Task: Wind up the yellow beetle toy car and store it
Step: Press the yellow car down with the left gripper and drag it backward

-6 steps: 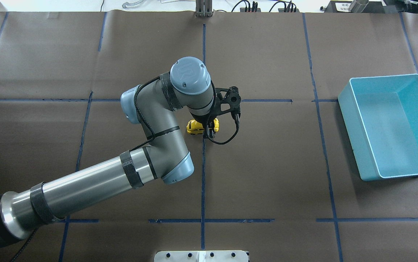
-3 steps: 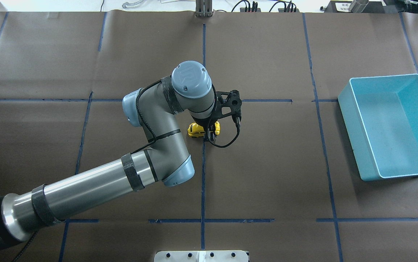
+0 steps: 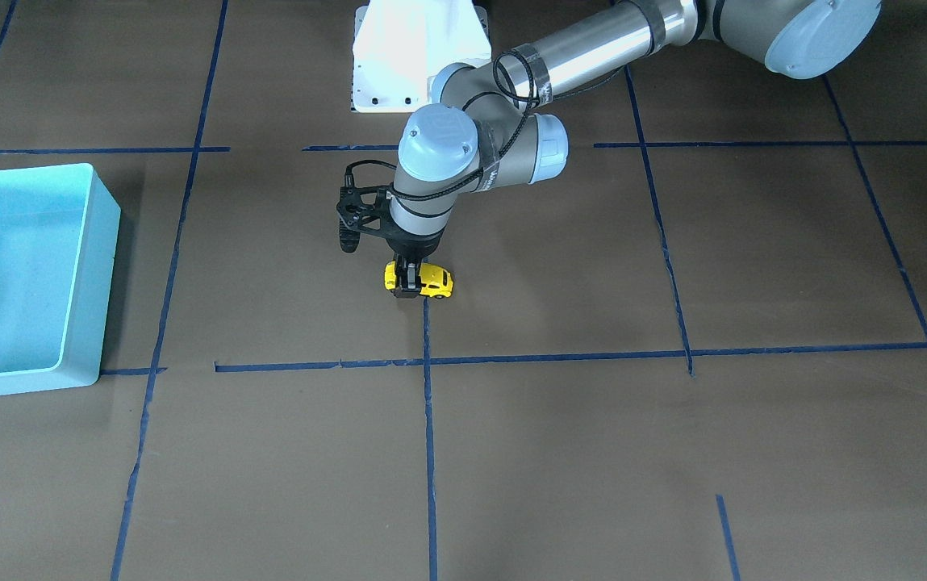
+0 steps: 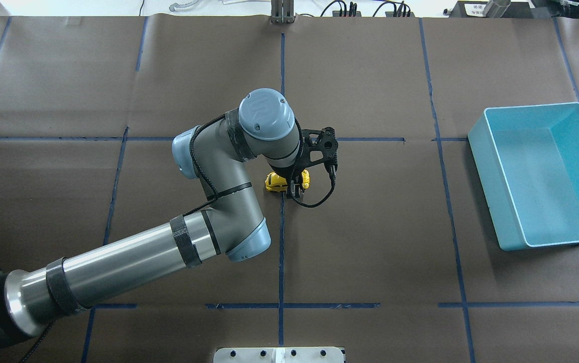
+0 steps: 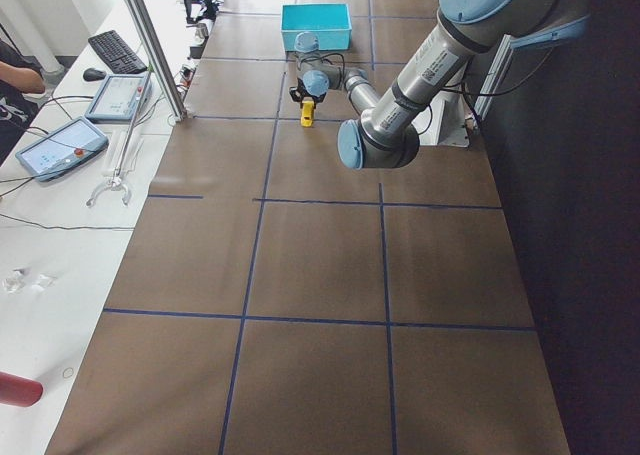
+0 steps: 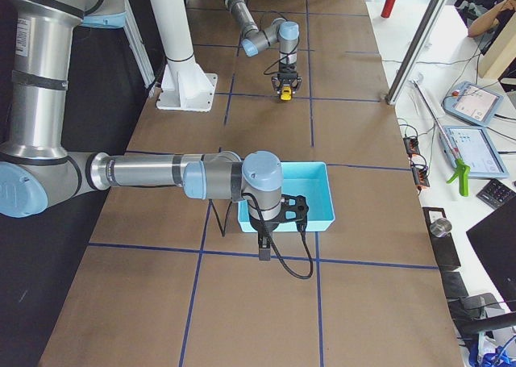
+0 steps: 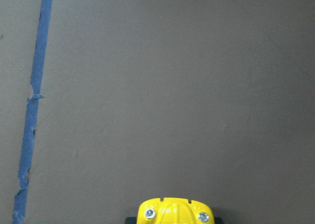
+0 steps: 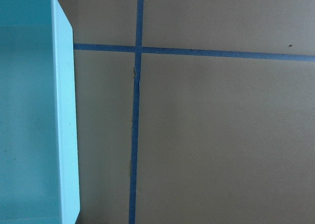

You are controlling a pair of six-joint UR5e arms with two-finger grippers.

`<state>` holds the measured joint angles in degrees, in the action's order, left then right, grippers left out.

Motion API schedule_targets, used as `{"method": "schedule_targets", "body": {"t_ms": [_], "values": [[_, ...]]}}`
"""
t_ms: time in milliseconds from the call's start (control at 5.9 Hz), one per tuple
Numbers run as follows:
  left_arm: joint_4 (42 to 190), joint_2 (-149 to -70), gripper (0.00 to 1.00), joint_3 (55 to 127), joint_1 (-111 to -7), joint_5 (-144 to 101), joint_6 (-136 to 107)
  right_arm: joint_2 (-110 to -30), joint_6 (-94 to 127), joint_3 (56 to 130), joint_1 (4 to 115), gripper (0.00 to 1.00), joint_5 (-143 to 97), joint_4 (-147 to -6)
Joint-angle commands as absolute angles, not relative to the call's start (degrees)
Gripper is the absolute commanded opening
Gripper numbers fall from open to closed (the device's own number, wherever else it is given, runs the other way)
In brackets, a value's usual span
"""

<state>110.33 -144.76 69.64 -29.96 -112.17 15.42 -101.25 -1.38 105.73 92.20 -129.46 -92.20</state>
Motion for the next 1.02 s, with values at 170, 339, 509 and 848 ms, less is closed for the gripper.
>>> {"method": "schedule_targets", "body": {"t_ms": [170, 339, 509, 848], "values": [[111.0, -144.7, 0.00, 69.6, -29.9, -112.1, 15.4, -101.3, -1.3, 105.7, 92.2, 1.00, -129.5, -92.2], [111.2, -144.6, 0.00, 69.4, -29.8, -112.1, 15.4, -101.3, -1.3, 105.7, 92.2, 1.00, -129.5, -92.2], [111.4, -144.6, 0.00, 69.3, -29.9, -112.1, 15.4, -101.3, -1.3, 105.7, 92.2, 1.00, -129.5, -92.2], [111.6, -144.1, 0.00, 69.2, -30.0, -112.2, 15.4, -101.3, -1.3, 105.7, 92.2, 1.00, -129.5, -92.2]]}}
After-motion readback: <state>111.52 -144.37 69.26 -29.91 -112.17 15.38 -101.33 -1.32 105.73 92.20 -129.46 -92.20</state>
